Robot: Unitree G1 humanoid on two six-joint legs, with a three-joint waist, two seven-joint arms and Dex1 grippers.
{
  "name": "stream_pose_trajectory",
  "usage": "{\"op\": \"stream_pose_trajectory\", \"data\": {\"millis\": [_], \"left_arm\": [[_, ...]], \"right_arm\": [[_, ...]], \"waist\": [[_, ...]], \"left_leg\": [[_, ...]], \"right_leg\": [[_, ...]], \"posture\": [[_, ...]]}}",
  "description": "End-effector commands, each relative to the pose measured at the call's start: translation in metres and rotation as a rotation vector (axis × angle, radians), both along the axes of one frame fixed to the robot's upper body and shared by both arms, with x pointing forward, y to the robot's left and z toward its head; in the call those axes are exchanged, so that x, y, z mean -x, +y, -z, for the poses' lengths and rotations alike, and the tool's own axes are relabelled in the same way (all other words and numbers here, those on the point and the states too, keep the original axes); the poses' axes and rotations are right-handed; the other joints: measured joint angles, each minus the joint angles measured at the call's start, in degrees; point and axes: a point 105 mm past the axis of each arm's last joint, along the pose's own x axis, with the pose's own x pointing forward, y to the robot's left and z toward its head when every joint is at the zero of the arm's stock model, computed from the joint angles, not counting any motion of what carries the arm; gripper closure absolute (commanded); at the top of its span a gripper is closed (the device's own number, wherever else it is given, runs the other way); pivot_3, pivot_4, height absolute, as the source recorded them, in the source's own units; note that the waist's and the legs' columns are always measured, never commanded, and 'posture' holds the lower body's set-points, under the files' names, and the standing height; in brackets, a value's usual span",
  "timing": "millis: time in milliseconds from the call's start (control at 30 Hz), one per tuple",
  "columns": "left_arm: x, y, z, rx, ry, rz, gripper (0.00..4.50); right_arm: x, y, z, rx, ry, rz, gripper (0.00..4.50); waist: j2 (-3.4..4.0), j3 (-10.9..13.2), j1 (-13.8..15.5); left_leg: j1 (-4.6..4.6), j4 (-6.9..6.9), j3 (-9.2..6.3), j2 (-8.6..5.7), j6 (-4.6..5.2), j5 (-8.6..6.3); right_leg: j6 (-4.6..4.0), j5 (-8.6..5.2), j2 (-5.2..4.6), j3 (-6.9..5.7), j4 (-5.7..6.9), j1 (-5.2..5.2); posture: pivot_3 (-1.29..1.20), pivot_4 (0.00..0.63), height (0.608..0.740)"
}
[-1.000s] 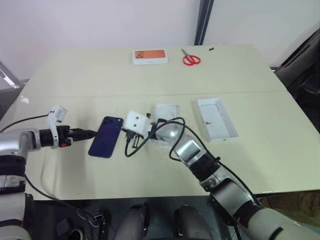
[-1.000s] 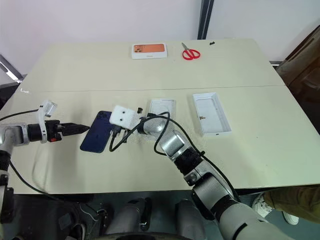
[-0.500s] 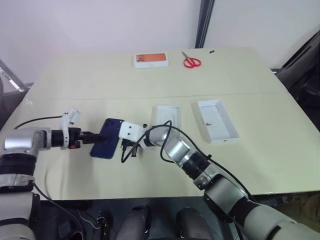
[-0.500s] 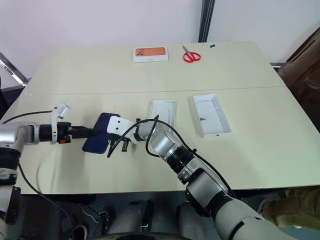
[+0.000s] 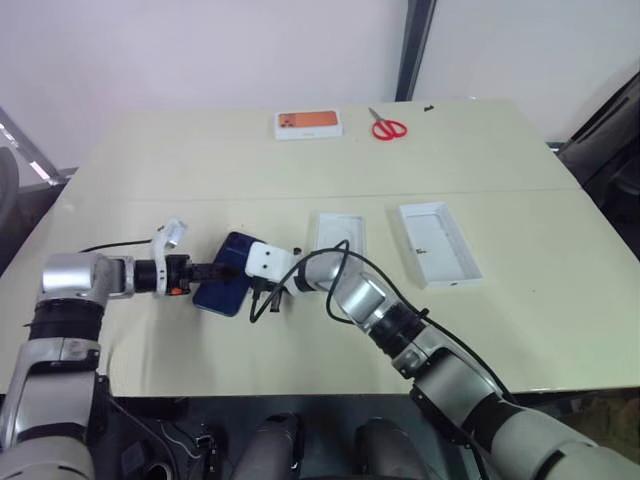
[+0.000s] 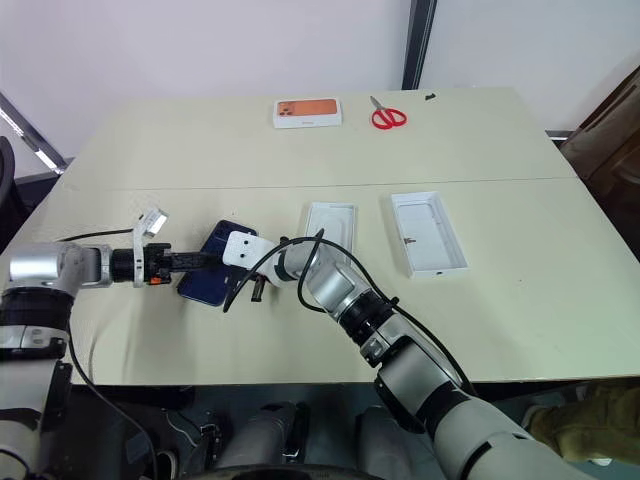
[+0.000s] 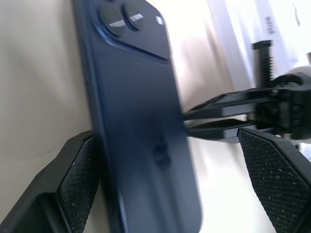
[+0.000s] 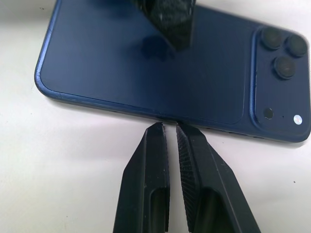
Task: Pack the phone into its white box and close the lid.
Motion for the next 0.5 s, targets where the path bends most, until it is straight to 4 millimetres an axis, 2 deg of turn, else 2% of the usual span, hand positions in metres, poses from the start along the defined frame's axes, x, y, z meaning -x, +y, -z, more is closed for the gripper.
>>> {"op": "stream_pose_trajectory", "data": {"millis": [33,100,200,333,433,500], "left_arm": [[0.019,-0.018,0.038,-0.005,0.156,0.065,0.03],[0.014,-0.018,0.033,0.009,0.132,0.050,0.03],[0.003,-0.008,0.029,0.009,0.096,-0.021,0.03],[-0.001,0.002,0.026,0.035,0.091,-0.069,0.03],[0.000,0.006,0.026,0.053,0.105,-0.091,0.91],[-0.001,0.007,0.027,0.061,0.113,-0.101,1.90]], "right_arm": [[0.002,0.001,-0.004,-0.014,-0.019,-0.008,4.10],[0.001,0.000,-0.005,-0.016,-0.024,-0.004,4.10],[0.001,0.000,-0.004,-0.014,-0.026,-0.003,4.10],[0.001,-0.002,-0.003,-0.011,-0.027,0.000,4.10],[0.001,-0.005,-0.001,-0.008,-0.026,0.005,4.10],[0.000,-0.005,-0.002,-0.009,-0.025,0.008,4.10]], "waist": [[0.00,0.00,-0.06],[0.00,0.00,-0.06],[0.00,0.00,0.00],[0.00,0.00,0.02],[-0.01,0.00,-0.25],[-0.02,0.01,-0.41]], "left_leg": [[0.00,0.00,0.00,0.00,0.00,0.00],[0.00,0.00,0.00,0.00,-0.01,0.00],[0.00,-0.01,-0.03,0.00,0.00,0.00],[0.02,0.01,-0.10,0.00,0.00,0.00],[0.02,0.00,-0.11,0.00,0.00,0.00],[0.02,-0.01,-0.10,0.01,0.00,0.00]], "right_leg": [[0.00,0.00,0.00,0.00,0.00,0.00],[0.00,0.00,0.00,0.00,-0.01,0.00],[0.00,0.00,0.00,-0.01,-0.02,0.02],[0.00,0.00,0.01,-0.07,-0.03,0.05],[0.00,0.00,0.02,-0.07,-0.03,0.05],[0.00,0.00,0.03,-0.05,-0.03,0.03]], "posture": [[0.00,0.150,0.734],[0.00,0.150,0.734],[0.00,0.150,0.734],[0.00,0.150,0.734],[0.00,0.150,0.734],[0.00,0.150,0.734]]}}
